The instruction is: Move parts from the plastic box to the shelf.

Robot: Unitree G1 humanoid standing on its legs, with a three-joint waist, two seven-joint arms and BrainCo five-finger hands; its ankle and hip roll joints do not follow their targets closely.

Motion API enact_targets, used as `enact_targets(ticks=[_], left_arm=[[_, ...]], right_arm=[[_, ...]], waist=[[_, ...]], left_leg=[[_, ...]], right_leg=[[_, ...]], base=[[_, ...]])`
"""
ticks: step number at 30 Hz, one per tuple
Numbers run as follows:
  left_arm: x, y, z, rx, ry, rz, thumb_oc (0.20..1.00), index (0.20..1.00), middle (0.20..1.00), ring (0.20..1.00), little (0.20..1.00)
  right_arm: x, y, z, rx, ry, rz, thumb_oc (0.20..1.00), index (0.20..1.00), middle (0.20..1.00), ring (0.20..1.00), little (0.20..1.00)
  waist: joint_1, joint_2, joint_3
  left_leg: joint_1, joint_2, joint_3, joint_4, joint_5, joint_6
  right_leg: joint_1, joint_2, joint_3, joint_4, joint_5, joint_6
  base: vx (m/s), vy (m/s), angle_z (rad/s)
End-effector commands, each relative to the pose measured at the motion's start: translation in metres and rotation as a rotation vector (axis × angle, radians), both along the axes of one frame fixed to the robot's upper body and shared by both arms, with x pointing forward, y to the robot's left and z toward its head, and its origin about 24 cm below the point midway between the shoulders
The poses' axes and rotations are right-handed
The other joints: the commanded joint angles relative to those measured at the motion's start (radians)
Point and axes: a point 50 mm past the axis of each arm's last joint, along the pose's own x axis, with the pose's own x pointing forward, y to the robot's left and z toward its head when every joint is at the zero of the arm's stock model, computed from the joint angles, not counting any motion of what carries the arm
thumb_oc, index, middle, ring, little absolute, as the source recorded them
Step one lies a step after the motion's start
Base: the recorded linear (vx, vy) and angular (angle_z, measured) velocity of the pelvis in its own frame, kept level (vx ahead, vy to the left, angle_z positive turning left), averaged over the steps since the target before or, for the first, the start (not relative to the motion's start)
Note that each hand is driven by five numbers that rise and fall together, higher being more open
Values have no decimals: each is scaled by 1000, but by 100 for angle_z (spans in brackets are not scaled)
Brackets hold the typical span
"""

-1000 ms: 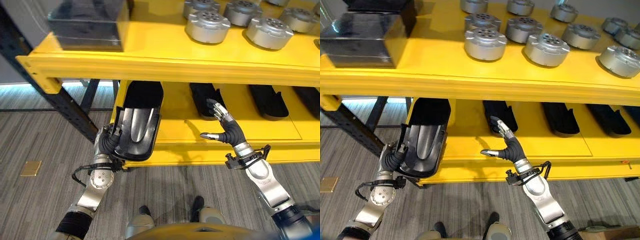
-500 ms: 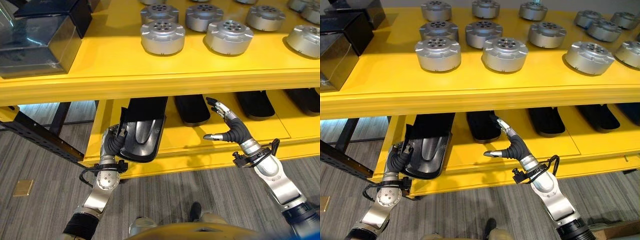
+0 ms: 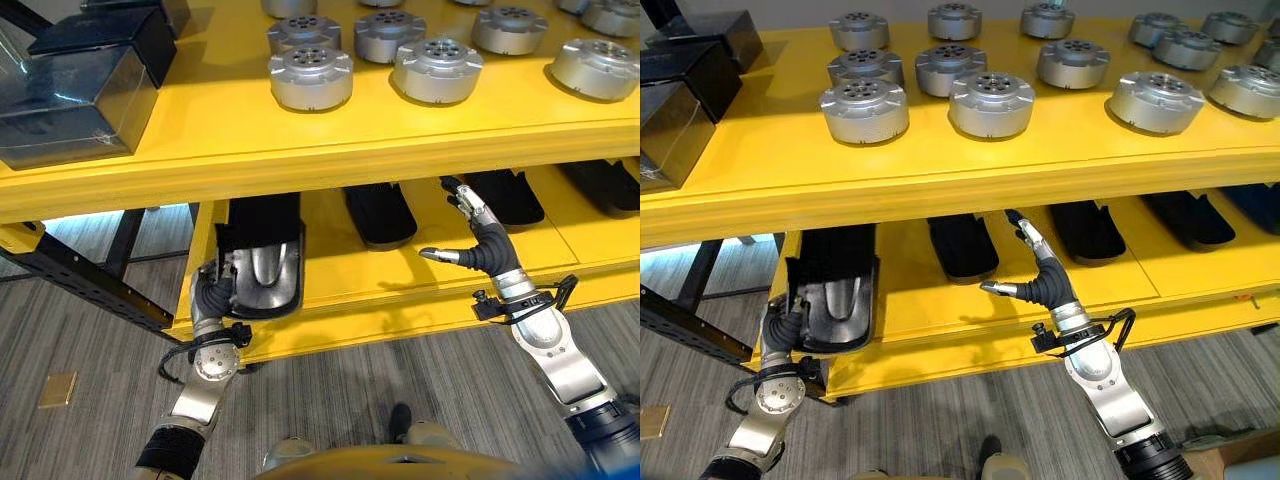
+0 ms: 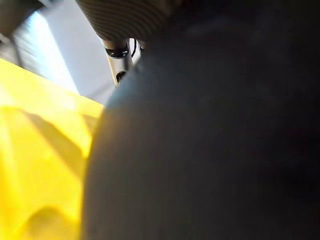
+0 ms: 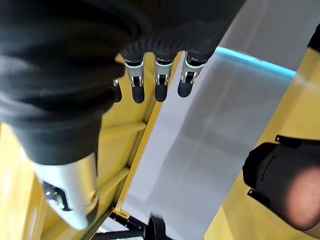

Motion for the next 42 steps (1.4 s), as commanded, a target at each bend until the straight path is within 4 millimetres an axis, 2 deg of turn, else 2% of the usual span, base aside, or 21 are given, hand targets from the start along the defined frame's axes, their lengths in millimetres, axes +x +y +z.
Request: enact_targets(ticks=[1,5,8,9,10,15,19,21,22,28,34,37,42], left_arm=[[15,15,30,10,-171,95,200,200,200,200,200],[14,34,20,28,-124,236,200,200,200,200,200],[17,41,13,41,-86,298,200,200,200,200,200],[18,42,13,53,-82,306,200,200,200,200,200],[24,52,16,85,-70,339,200,200,200,200,200],[37,59,23,120,-57,367,200,200,200,200,200],[55,65,36,161,-48,382,200,200,200,200,200],[66,72,50,171,-64,389,200,200,200,200,200],[69,74,55,170,-72,396,200,200,200,200,200],[94,86,99,201,-156,414,200,200,200,200,200],[102,92,120,209,-187,439,200,200,200,200,200],[108,100,141,229,-212,475,200,200,200,200,200],[107,109,152,231,-222,522,200,200,200,200,200]], right_arm=[[-7,-1,20,54,-137,-8,1000,1000,1000,1000,1000],[-6,-8,18,14,-108,-14,1000,1000,1000,1000,1000],[-5,-10,18,-16,-86,2,1000,1000,1000,1000,1000],[-5,-10,18,-21,-84,6,1000,1000,1000,1000,1000],[-3,-10,20,-45,-76,23,1000,1000,1000,1000,1000],[-1,-9,24,-71,-78,39,1000,1000,1000,1000,1000],[3,-6,31,-88,-99,50,1000,1000,1000,1000,1000],[7,-4,37,-92,-120,55,1000,1000,1000,1000,1000],[8,-4,38,-94,-122,56,1000,1000,1000,1000,1000],[15,0,52,-95,-171,61,1000,1000,1000,1000,1000],[18,0,63,-87,-209,60,1000,1000,1000,1000,1000],[21,-1,73,-104,-226,61,1000,1000,1000,1000,1000],[19,-4,75,-106,-233,54,1000,1000,1000,1000,1000]], waist=[[-1,-47,-22],[-21,-44,-21],[-39,-42,-20],[-41,-41,-19],[-56,-38,-13],[-76,-35,3],[-93,-39,33],[-104,-46,60],[-108,-45,67],[-129,-67,146],[-141,-86,185],[-154,-95,214],[-162,-101,233]], left_leg=[[-76,11,-36,70,33,-11],[-83,13,-24,91,31,-10],[-85,11,-11,107,25,-5],[-87,11,-9,111,24,-5],[-93,10,5,121,21,-3],[-117,15,22,148,12,0],[-156,23,37,178,1,3],[-175,27,48,189,-4,2],[-174,26,37,197,-26,-9],[-242,49,55,245,-42,-14],[-294,72,57,292,-50,-21],[-337,93,58,337,-60,-28],[-359,101,58,365,-72,-28]], right_leg=[[101,-85,-38,4,-35,89],[97,-86,-28,10,-38,89],[87,-87,-21,20,-39,90],[85,-88,-19,22,-39,91],[68,-90,-13,31,-37,95],[29,-97,1,54,-38,102],[-22,-101,20,74,-39,108],[-51,-103,28,80,-38,112],[-52,-104,38,86,-55,124],[-113,-99,51,99,-59,127],[-162,-93,56,126,-67,118],[-205,-93,60,155,-77,111],[-234,-94,65,181,-86,107]], base=[[12,44,-12],[43,68,-5],[47,92,-11],[11,137,-9],[3,118,-8],[-32,94,-5],[-86,72,-12],[-73,64,-17],[-38,78,-11],[-66,29,-7],[-13,4,-4],[18,36,-1],[2,3,-1]])
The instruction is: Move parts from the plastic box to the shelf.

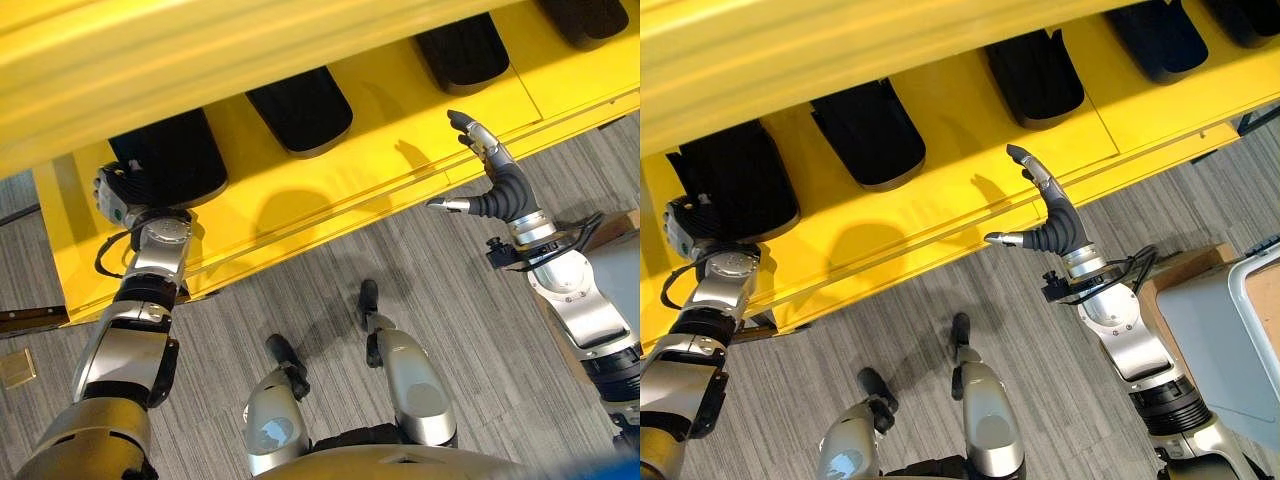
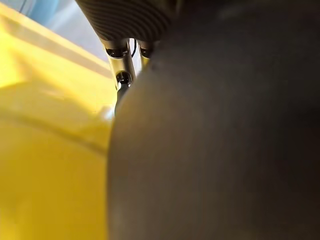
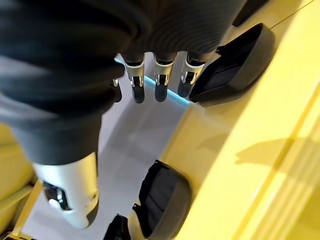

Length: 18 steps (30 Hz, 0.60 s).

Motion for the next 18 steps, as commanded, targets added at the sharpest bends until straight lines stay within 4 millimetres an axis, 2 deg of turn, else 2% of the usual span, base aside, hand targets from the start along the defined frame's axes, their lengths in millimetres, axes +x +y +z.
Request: enact_targets(ticks=[1,7,17,18], left_arm=[[-12,25,17,64,-32,106,200,200,200,200,200],[-21,35,10,76,17,186,200,200,200,200,200],[-41,49,-10,126,155,229,200,200,200,200,200],[-44,51,-13,169,190,234,200,200,200,200,200]], right_arm=[[-12,-2,13,36,-63,24,1000,1000,1000,1000,1000],[-16,-6,12,38,-65,13,1000,1000,1000,1000,1000],[-18,-10,6,27,-42,-16,1000,1000,1000,1000,1000],[-18,-11,5,22,-39,-20,1000,1000,1000,1000,1000]], waist=[[3,-25,-83],[4,-26,-68],[25,0,-66],[28,2,-67]], left_leg=[[-96,51,-17,173,-37,-15],[-101,46,-20,190,-49,-9],[-80,25,-32,178,-49,3],[-77,21,-34,175,-49,4]], right_leg=[[-6,-110,-23,186,-200,142],[-17,-118,-22,210,-209,141],[-3,-140,-28,222,-210,147],[1,-144,-30,221,-209,148]], base=[[0,0,0],[17,14,1],[13,37,7],[10,39,2]])
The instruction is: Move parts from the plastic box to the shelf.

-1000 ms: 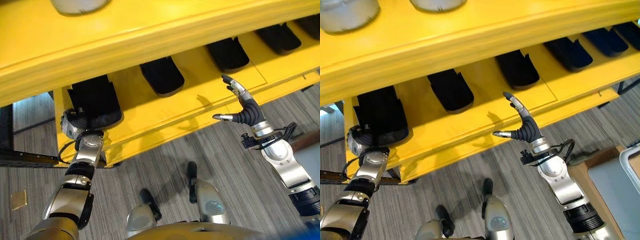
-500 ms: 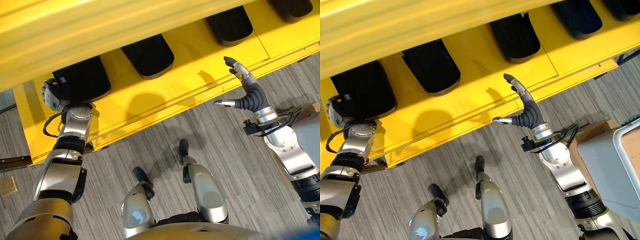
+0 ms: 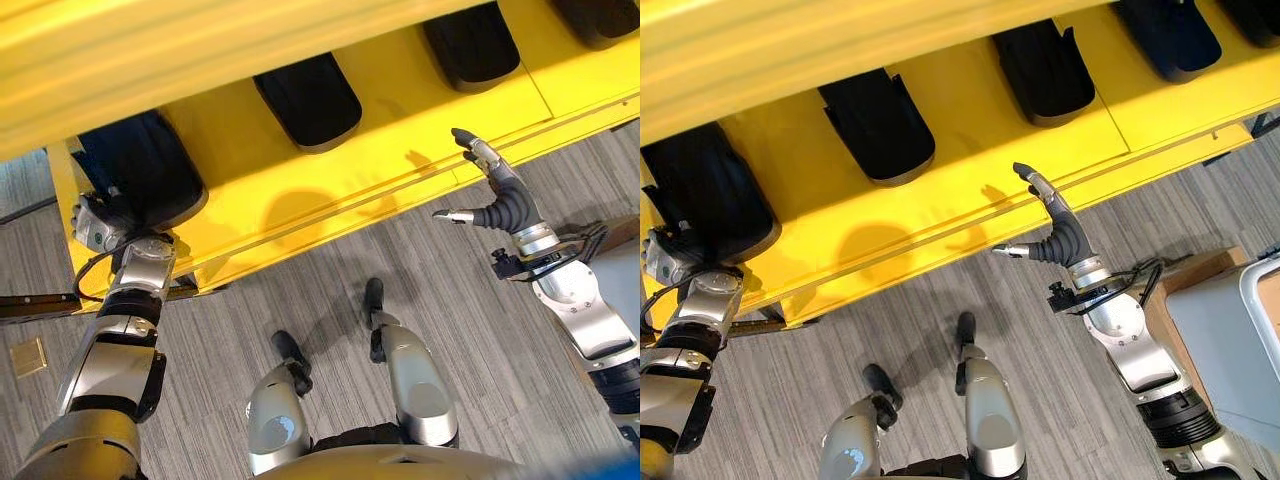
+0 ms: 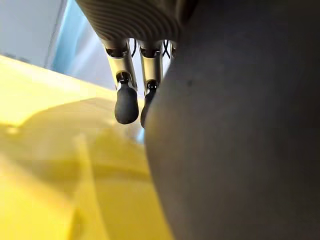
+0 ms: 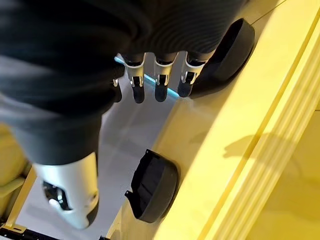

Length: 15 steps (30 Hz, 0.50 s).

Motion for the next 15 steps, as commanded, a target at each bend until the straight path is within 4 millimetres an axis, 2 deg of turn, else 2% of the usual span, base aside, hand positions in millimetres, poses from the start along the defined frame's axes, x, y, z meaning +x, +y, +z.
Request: enact_targets(ticks=[1,6,11,15], left_arm=[[-19,30,22,219,44,77,200,200,200,200,200],[-23,38,32,351,128,71,200,200,200,200,200],[-23,43,40,389,155,67,200,200,200,200,200],[-18,45,54,420,158,64,200,200,200,200,200]], right_arm=[[-14,-2,20,41,-104,14,1000,1000,1000,1000,1000],[-12,-6,21,11,-103,-11,1000,1000,1000,1000,1000],[-11,-10,23,-9,-110,-20,1000,1000,1000,1000,1000],[-8,-15,29,-34,-126,-38,1000,1000,1000,1000,1000]], waist=[[2,-11,-75],[4,1,-73],[-1,7,-73],[-14,7,-59]], left_leg=[[-67,40,-11,157,-49,-1],[-70,36,-13,158,-49,2],[-78,35,-15,165,-51,1],[-104,40,-17,182,-53,0]], right_leg=[[12,-113,-19,167,-191,153],[6,-123,-18,172,-184,158],[-5,-126,-14,176,-182,160],[-39,-131,-2,193,-178,165]], base=[[8,43,3],[1,50,4],[-7,59,1],[-18,67,-1]])
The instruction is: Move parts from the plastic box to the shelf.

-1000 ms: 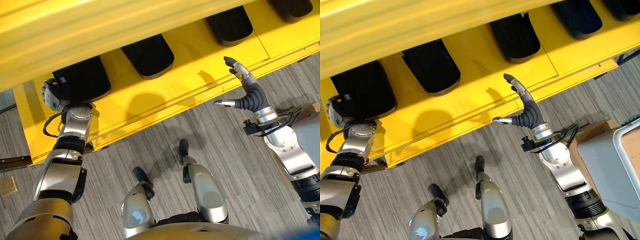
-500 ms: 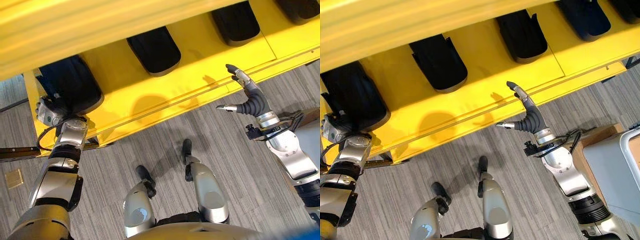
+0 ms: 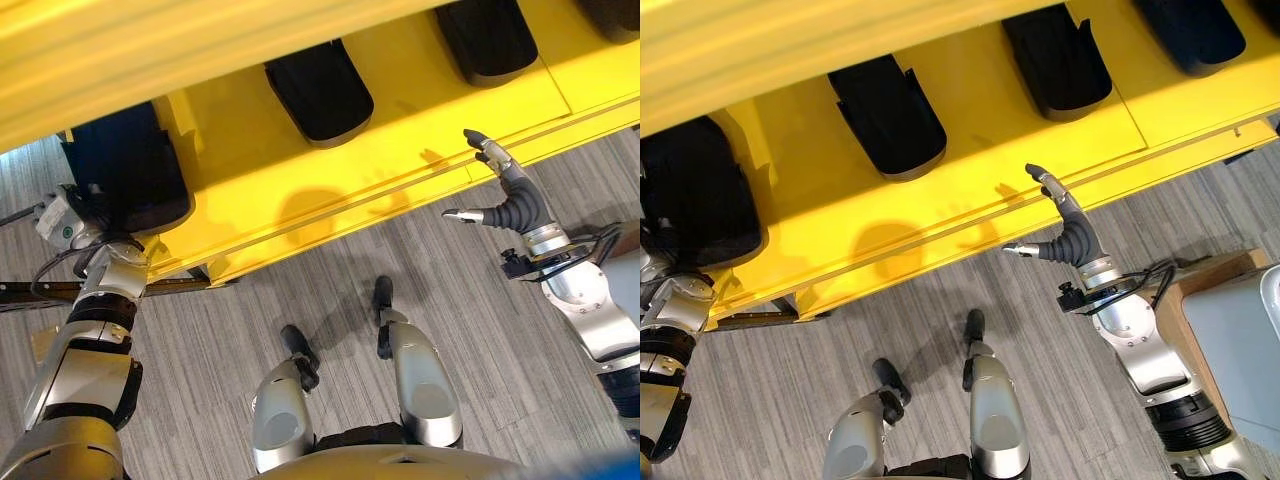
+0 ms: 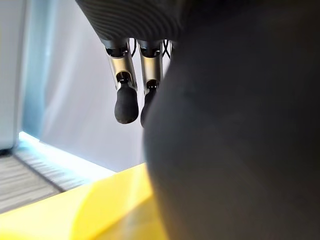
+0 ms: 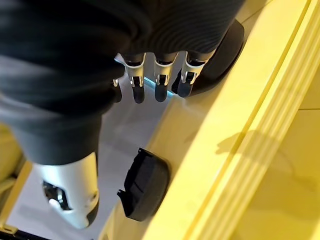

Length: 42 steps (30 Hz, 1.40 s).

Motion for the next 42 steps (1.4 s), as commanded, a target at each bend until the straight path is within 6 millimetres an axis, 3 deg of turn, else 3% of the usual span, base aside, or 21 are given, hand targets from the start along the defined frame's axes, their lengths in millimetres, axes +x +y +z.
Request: enact_targets(ticks=[1,7,23,24,25,26,42], left_arm=[[-8,21,33,124,-37,55,200,200,200,200,200],[4,16,52,64,-115,54,200,200,200,200,200],[5,15,58,7,-183,113,200,200,200,200,200],[5,14,56,10,-193,113,752,752,752,752,752],[5,14,56,10,-193,113,931,931,931,931,931],[5,14,55,13,-196,113,1000,1000,1000,1000,1000],[5,9,71,169,-209,77,1000,1000,1000,1000,1000]], right_arm=[[-7,-1,25,7,-126,15,1000,1000,1000,1000,1000],[-4,-1,32,3,-147,4,1000,1000,1000,1000,1000],[-4,-1,35,12,-160,-8,1000,1000,1000,1000,1000],[-4,-1,35,8,-154,-5,1000,1000,1000,1000,1000],[-4,-1,35,8,-154,-5,1000,1000,1000,1000,1000],[-4,-1,34,7,-152,-4,1000,1000,1000,1000,1000],[-3,-1,26,18,-117,1,1000,1000,1000,1000,1000]], waist=[[-12,-22,-71],[-18,-34,-47],[-14,-53,-21],[-12,-53,-22],[-12,-53,-22],[-11,-52,-22],[-12,-37,-37]], left_leg=[[-85,55,-12,169,-49,-17],[-133,55,-20,196,-57,-17],[-174,64,-26,229,-71,-20],[-171,63,-26,227,-71,-18],[-171,63,-26,227,-71,-18],[-168,62,-26,224,-70,-18],[-133,48,-22,196,-62,-13]], right_leg=[[-13,-106,0,159,-166,158],[-63,-102,16,176,-162,162],[-103,-94,25,193,-158,166],[-100,-97,21,193,-159,166],[-100,-97,21,193,-159,166],[-99,-98,21,194,-159,166],[-75,-106,15,189,-156,164]], base=[[0,0,0],[-41,9,-2],[-7,-1,1],[0,0,0],[0,0,0],[0,0,0],[0,-1,0]])
